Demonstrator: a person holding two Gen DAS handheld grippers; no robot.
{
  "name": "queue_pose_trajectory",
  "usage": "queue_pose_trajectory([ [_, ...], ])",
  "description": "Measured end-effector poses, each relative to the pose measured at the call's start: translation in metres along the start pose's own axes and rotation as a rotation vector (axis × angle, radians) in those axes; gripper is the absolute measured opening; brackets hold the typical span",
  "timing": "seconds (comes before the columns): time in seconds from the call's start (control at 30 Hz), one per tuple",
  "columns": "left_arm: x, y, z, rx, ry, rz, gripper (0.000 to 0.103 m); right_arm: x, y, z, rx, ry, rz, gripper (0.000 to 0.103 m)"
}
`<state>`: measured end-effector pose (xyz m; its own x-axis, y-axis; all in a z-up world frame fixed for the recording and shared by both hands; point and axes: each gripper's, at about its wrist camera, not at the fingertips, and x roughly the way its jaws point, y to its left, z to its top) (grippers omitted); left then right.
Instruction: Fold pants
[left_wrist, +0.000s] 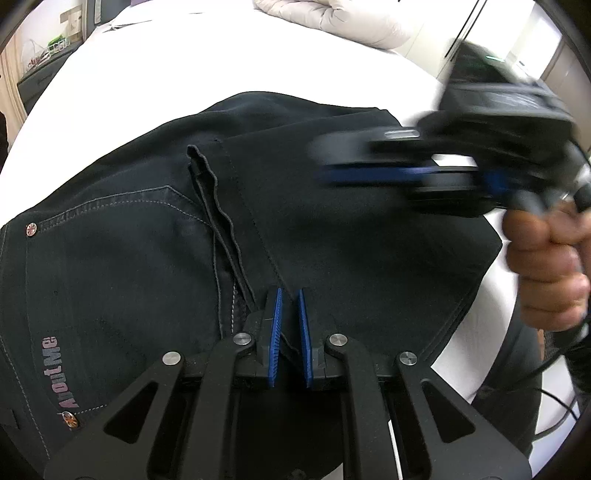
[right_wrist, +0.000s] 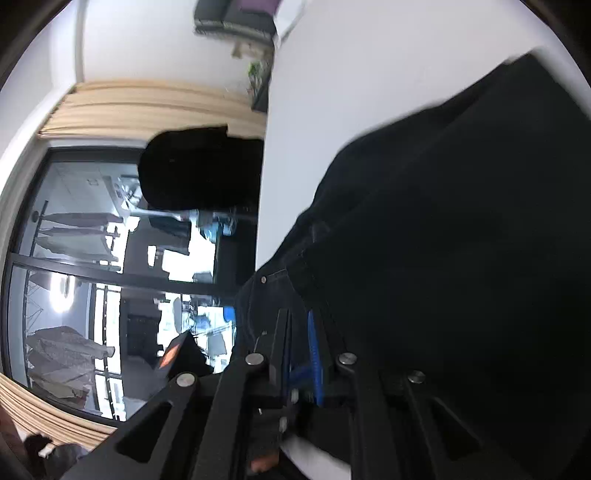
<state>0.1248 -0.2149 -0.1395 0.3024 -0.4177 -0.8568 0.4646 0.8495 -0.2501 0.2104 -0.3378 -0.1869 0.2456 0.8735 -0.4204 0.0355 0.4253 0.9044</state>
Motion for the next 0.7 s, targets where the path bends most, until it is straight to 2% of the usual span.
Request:
queue_pose_trajectory([
  [0.07, 0.0, 0.001, -0.001, 0.003, 0.0, -0.002, 0.009, 0.014, -0.016, 0.015, 0.055, -0.013, -0.012, 0.013],
  [0.17, -0.001, 0.004, -0.002, -0.001, -0.001, -0.011, 0.009, 0.006, -0.043, 0.032, 0.166, -0.101, 0.016, 0.001],
  [0.23, -0.001, 0.006, -0.002, -0.002, -0.001, -0.014, 0.009, -0.016, -0.059, 0.043, 0.235, -0.223, 0.032, 0.0],
  [0.37, -0.003, 0.007, -0.001, 0.0, -0.005, -0.011, 0.009, -0.086, -0.084, 0.046, 0.347, -0.494, -0.066, 0.0],
  [0.47, -0.005, 0.008, -0.003, -0.006, -0.012, -0.008, 0.009, -0.124, -0.072, 0.028, 0.341, -0.605, -0.124, 0.005],
  [0.5, -0.006, 0.008, -0.003, -0.009, -0.016, -0.007, 0.009, -0.128, -0.062, 0.018, 0.311, -0.606, -0.121, 0.009],
  [0.53, -0.006, 0.008, -0.004, -0.012, -0.02, -0.006, 0.009, -0.125, -0.053, 0.009, 0.291, -0.595, -0.09, 0.009],
  [0.57, -0.007, 0.008, -0.005, -0.016, -0.026, -0.006, 0.009, -0.119, -0.044, -0.003, 0.268, -0.572, -0.033, 0.009],
  [0.6, -0.009, 0.008, -0.006, -0.022, -0.034, -0.005, 0.009, -0.107, -0.034, -0.016, 0.242, -0.529, 0.022, 0.011],
  [0.7, -0.014, 0.008, -0.011, -0.04, -0.047, 0.005, 0.009, -0.054, -0.012, -0.057, 0.178, -0.389, 0.058, 0.016],
])
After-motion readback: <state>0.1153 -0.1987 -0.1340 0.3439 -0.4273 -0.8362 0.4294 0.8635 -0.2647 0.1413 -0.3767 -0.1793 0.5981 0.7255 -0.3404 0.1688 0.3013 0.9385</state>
